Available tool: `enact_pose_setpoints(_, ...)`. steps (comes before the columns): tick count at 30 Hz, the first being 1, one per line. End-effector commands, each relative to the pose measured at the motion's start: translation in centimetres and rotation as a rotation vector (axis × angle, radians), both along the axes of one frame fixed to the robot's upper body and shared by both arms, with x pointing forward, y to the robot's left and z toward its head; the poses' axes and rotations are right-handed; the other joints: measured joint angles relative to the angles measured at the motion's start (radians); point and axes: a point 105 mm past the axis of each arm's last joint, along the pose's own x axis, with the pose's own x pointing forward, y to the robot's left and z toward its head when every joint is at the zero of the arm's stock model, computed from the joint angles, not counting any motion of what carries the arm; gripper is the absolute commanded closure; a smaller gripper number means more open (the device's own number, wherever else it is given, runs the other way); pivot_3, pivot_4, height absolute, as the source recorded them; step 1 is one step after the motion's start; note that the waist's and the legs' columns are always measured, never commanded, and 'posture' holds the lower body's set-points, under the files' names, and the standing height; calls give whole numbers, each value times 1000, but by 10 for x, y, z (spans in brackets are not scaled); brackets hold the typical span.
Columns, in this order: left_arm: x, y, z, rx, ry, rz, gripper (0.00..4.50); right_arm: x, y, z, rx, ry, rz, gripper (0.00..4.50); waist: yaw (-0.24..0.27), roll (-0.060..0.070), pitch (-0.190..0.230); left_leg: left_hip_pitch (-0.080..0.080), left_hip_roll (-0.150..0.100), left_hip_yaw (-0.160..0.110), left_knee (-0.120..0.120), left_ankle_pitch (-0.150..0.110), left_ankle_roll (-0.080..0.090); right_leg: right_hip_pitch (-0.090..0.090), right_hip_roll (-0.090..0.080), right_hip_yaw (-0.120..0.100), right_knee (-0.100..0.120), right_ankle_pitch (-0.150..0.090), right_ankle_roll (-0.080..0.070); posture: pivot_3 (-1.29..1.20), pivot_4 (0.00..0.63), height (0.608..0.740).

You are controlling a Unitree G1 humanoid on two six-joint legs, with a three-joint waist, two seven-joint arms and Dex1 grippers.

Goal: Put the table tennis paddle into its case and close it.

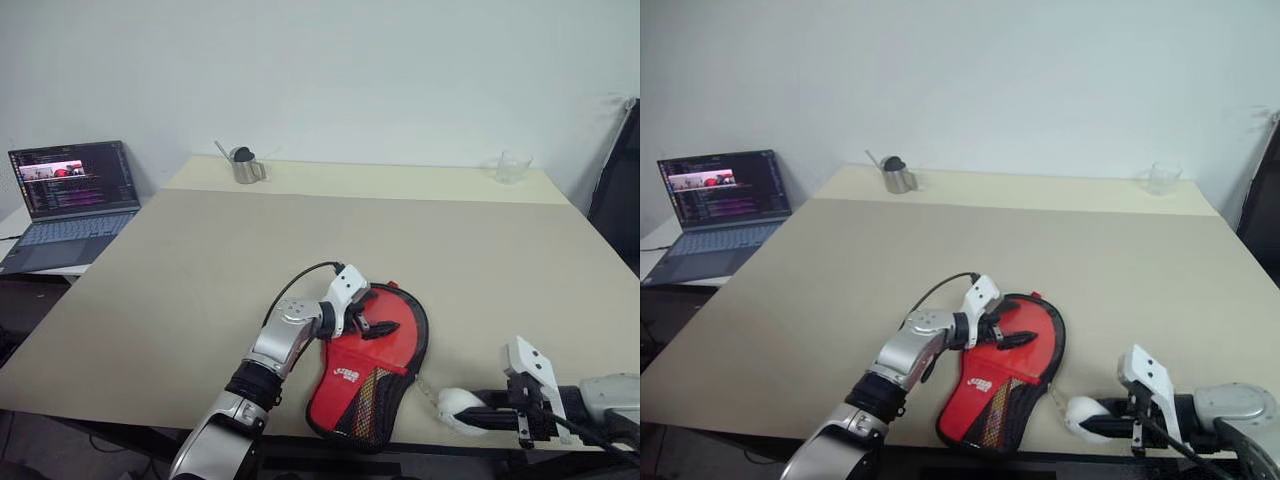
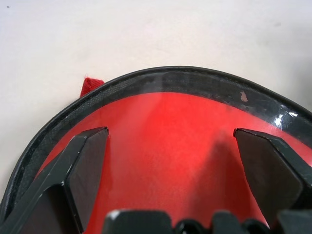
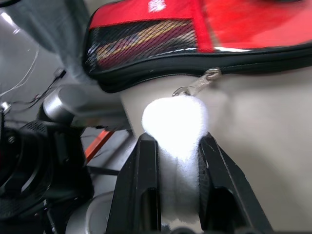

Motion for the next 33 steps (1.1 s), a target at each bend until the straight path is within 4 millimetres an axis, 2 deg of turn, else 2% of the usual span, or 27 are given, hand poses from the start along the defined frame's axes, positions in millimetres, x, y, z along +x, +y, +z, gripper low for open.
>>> enact_pose_setpoints(1,-7,13,-36,88,119,36,0,-16,13,-6,10,50,103,3985,4,0,-2,0,0,1,0,-1,0,0,0,1,0,-1,1,0,150,740)
enact_pose_setpoints(5,-7,14,-37,92,121,36,0,-2,15,-5,7,19,57,3985,5,0,-3,0,-1,3,1,-4,1,0,0,3,-1,-2,3,0,150,740)
enact_pose_setpoints(21,-7,14,-38,89,125,49,0,-24,33,11,10,48,190,3988,7,1,-5,1,0,4,1,-4,0,0,1,4,0,-2,2,0,150,740)
enact_pose_setpoints(27,-6,14,-37,88,123,54,0,-8,28,18,5,4,142,3990,7,1,-5,1,0,5,1,-4,1,0,1,4,0,-2,3,0,150,740)
enact_pose_setpoints(30,-5,13,-37,87,121,55,0,-2,22,12,-38,-2,111,3990,7,1,-5,1,0,4,2,-4,1,0,1,4,1,-2,3,0,150,740)
enact_pose_setpoints(33,-4,13,-37,87,120,56,0,3,19,8,-40,-1,81,2997,7,1,-6,1,0,5,2,-4,1,0,1,5,1,-1,3,0,150,740)
